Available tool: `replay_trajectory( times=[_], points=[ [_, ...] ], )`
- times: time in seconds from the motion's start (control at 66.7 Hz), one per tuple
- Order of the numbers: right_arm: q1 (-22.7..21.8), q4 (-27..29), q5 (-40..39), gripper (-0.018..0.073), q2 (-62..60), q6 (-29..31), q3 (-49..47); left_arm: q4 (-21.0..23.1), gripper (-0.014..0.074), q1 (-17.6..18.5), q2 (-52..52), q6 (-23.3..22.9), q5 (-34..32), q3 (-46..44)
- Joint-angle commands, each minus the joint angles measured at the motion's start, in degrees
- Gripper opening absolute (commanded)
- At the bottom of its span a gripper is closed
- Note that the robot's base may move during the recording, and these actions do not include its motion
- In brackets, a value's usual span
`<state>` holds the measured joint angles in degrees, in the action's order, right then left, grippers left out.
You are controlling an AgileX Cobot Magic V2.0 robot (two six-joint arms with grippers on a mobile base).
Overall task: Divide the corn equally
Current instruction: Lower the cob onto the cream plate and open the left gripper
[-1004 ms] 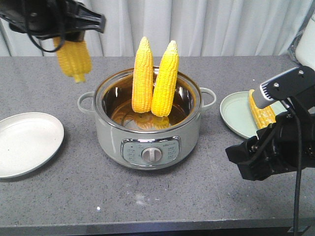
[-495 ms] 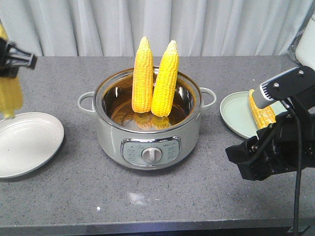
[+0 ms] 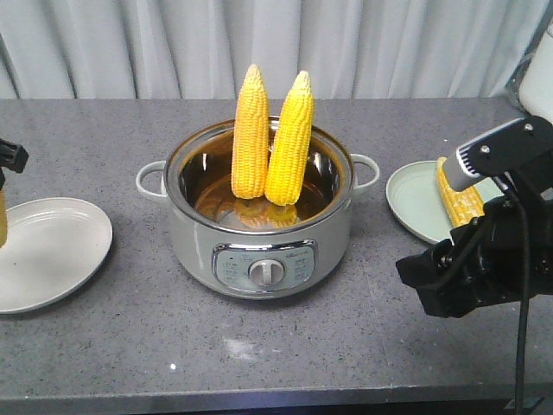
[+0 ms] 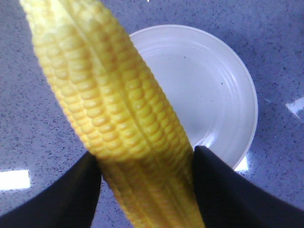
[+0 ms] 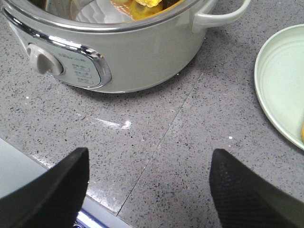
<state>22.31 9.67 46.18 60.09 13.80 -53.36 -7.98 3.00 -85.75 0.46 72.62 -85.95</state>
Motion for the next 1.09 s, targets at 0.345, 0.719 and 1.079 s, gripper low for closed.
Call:
replay_trajectory(
  times=[0.345, 0.719, 1.079],
  points=[
    [0.0, 0.3, -2.8, 0.0507, -0.9, 0.5, -1.4, 2.9, 0.0256, -1.5, -8.9, 6.2, -3.0, -1.3],
    [0.0, 0.3, -2.8, 0.0507, -0.9, 0.5, -1.4, 3.0, 0.0258, -1.5, -15.0, 5.8, -4.9, -1.3],
    [0.0, 0.3, -2.8, 0.0507, -0.9, 0.5, -1.4, 3.2, 0.0479, -1.5, -17.1, 5.8, -4.8, -1.4]
  ],
)
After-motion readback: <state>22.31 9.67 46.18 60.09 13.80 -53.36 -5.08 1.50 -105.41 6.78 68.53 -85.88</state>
